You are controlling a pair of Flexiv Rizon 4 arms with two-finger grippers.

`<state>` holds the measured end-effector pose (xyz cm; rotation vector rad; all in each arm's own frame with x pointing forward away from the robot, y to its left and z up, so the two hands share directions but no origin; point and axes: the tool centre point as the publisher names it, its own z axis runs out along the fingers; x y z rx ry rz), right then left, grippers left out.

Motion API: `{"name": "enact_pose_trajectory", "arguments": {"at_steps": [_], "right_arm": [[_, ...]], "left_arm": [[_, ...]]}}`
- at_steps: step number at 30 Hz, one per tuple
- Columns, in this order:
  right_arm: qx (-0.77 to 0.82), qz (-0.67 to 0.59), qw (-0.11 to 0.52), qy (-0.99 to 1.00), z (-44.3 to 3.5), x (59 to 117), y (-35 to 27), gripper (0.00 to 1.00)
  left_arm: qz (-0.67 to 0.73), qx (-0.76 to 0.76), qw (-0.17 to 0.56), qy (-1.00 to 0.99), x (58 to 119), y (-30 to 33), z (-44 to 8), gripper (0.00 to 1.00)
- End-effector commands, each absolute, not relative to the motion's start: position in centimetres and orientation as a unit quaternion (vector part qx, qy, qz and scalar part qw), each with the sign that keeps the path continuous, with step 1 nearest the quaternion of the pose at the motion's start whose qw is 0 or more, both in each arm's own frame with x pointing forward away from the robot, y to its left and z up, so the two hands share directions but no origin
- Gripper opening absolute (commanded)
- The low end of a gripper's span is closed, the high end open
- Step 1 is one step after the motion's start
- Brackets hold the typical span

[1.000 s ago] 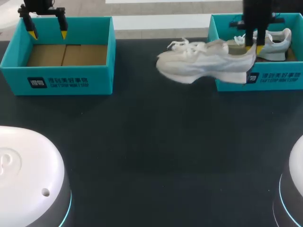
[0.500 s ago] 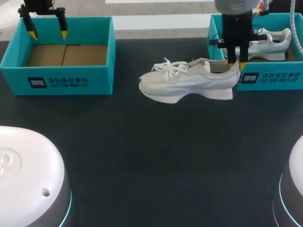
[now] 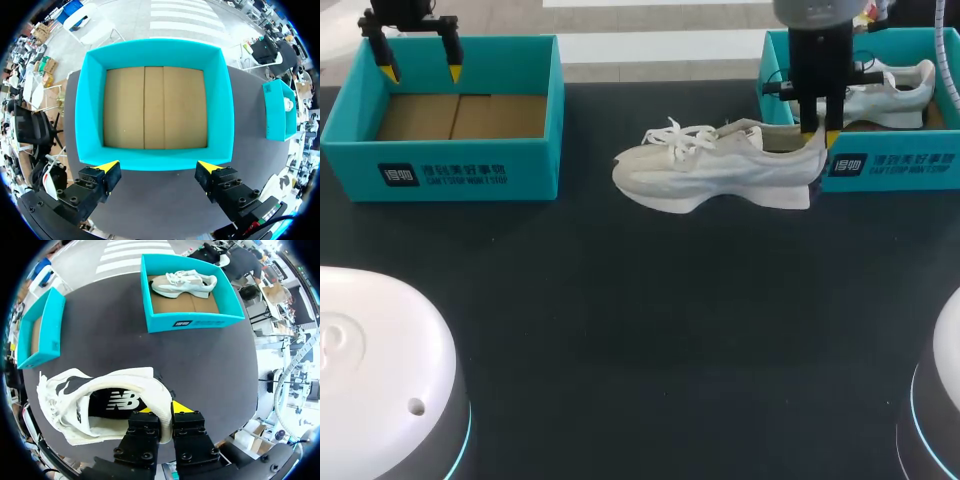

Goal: Take the shoe out of the shoebox, open the shoe tongue, remove and reinsert the insole, then place the shoe into the shoebox

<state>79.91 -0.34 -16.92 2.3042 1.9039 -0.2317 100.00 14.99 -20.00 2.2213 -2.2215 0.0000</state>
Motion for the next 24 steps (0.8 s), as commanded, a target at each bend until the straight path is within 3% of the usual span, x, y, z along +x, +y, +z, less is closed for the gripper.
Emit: {"name": "enact_pose_trajectory", "arguments": {"at_steps": [1, 15, 24], "right_arm": [[0.765, -0.080, 0.086, 0.633, -18.8, 77.6, 2.8, 0.00], [0.772, -0.092, 0.072, 0.625, -23.6, 72.5, 8.0, 0.00], [0.782, -0.071, 0.105, 0.610, -27.4, 71.6, 8.5, 0.00]], "left_arm": [[0.000, 0.707, 0.000, -0.707, 100.0, 15.0, -20.0, 1.00], [0.000, 0.707, 0.000, -0.707, 100.0, 15.0, -20.0, 1.00], [0.000, 0.707, 0.000, -0.707, 100.0, 15.0, -20.0, 1.00]]}}
